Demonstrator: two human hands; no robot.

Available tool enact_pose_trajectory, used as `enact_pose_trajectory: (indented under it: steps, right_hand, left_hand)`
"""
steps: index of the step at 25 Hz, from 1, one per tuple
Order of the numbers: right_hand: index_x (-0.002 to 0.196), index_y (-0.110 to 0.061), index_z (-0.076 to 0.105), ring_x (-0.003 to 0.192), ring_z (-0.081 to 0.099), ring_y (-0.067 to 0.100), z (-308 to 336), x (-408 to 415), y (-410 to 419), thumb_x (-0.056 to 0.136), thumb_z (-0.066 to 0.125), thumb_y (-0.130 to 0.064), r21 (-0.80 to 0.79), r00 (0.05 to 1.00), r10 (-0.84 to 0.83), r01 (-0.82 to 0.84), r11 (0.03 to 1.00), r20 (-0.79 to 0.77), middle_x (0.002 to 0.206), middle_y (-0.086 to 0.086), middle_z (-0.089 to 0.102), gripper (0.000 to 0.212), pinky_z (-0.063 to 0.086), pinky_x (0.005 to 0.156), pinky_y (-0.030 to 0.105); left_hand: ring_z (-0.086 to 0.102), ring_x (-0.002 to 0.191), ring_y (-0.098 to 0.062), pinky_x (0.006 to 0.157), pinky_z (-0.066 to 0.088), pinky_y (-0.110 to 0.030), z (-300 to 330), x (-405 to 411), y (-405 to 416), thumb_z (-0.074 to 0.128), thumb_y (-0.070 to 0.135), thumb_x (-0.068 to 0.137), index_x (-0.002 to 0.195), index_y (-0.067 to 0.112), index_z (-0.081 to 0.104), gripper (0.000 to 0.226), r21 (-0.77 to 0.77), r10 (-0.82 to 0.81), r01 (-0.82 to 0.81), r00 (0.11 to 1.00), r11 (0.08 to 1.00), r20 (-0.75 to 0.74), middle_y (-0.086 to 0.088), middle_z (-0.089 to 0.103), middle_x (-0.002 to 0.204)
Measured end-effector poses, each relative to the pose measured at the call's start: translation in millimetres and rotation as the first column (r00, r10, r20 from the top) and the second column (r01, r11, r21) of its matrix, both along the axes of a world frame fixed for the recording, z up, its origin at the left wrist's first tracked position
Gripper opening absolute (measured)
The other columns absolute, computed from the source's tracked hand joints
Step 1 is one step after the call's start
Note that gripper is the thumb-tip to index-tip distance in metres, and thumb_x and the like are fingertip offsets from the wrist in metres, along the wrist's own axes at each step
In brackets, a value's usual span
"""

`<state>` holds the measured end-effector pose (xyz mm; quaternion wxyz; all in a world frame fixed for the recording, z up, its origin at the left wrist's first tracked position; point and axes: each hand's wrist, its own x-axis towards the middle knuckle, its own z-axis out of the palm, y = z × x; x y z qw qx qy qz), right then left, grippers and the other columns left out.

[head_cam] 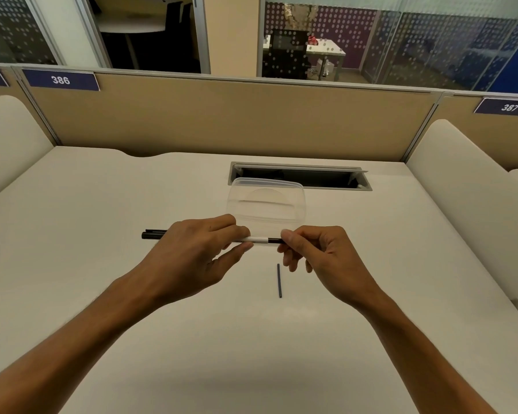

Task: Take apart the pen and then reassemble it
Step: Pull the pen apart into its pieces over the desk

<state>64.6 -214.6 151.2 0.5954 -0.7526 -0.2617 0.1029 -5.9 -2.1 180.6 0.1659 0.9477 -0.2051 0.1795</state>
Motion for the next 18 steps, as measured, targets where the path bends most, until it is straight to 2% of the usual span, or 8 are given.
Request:
enact_pose_trajectory:
  steps: [4, 7, 11, 15, 18]
  right_hand:
    - [0.087, -0.021, 0.072, 0.064, 0.067, 0.008, 3.0, 0.2, -0.5, 0.080, 0.063, -0.039, 0.024, 0.999, 0.028, -0.027, 0.999, -0.033, 0.074, -0.005, 0.073, 0.021, 0.046, 0.055, 0.011]
    - [0.085, -0.020, 0.072, 0.064, 0.067, 0.009, 3.4, -0.8, 0.2, 0.080, 0.060, -0.044, 0.023, 1.000, -0.008, 0.008, 1.000, -0.010, 0.076, -0.003, 0.074, 0.028, 0.045, 0.057, 0.009]
    - [0.073, -0.017, 0.071, 0.058, 0.065, 0.008, 1.4, -0.7, 0.1, 0.088, 0.051, -0.044, 0.004, 1.000, -0.018, 0.018, 1.000, -0.002, 0.065, -0.001, 0.071, 0.037, 0.044, 0.055, 0.008]
    - [0.080, -0.020, 0.073, 0.060, 0.065, 0.006, 1.9, -0.6, -0.5, 0.083, 0.060, -0.040, 0.034, 0.999, 0.028, -0.027, 0.999, -0.022, 0.068, -0.004, 0.072, 0.023, 0.045, 0.056, 0.008]
    - [0.085, -0.027, 0.072, 0.065, 0.067, 0.008, 2.1, -0.1, -0.3, 0.077, 0.064, -0.045, 0.020, 1.000, 0.028, -0.028, 0.999, -0.004, 0.076, -0.008, 0.073, 0.021, 0.046, 0.057, 0.009]
  left_hand:
    - [0.027, 0.050, -0.008, 0.045, 0.036, -0.024, 0.0, -0.5, 0.4, 0.059, 0.027, 0.089, 0.097, 0.015, 0.071, 0.019, 0.004, -0.001, 0.001, 1.000, 1.000, 0.009, 0.005, 0.057, 0.070]
    - [0.027, 0.051, -0.009, 0.044, 0.038, -0.025, -0.6, -0.6, 0.5, 0.059, 0.027, 0.089, 0.097, 0.015, 0.071, 0.019, -0.002, -0.002, 0.002, 1.000, 1.000, 0.009, 0.004, 0.058, 0.070]
    - [0.032, 0.052, -0.007, 0.044, 0.043, -0.028, -2.3, -0.9, 0.5, 0.057, 0.029, 0.090, 0.098, 0.015, 0.071, 0.021, -0.001, -0.005, 0.005, 1.000, 1.000, 0.001, 0.004, 0.060, 0.073]
    - [0.031, 0.051, -0.008, 0.043, 0.043, -0.030, -2.3, -0.3, 1.3, 0.056, 0.029, 0.091, 0.099, 0.015, 0.071, 0.022, -0.001, -0.002, 0.002, 1.000, 1.000, 0.002, 0.004, 0.059, 0.072]
    - [0.033, 0.051, -0.008, 0.043, 0.043, -0.029, -2.6, -0.1, 1.6, 0.056, 0.030, 0.091, 0.099, 0.015, 0.071, 0.022, 0.008, -0.007, 0.007, 1.000, 1.000, 0.002, 0.004, 0.060, 0.072]
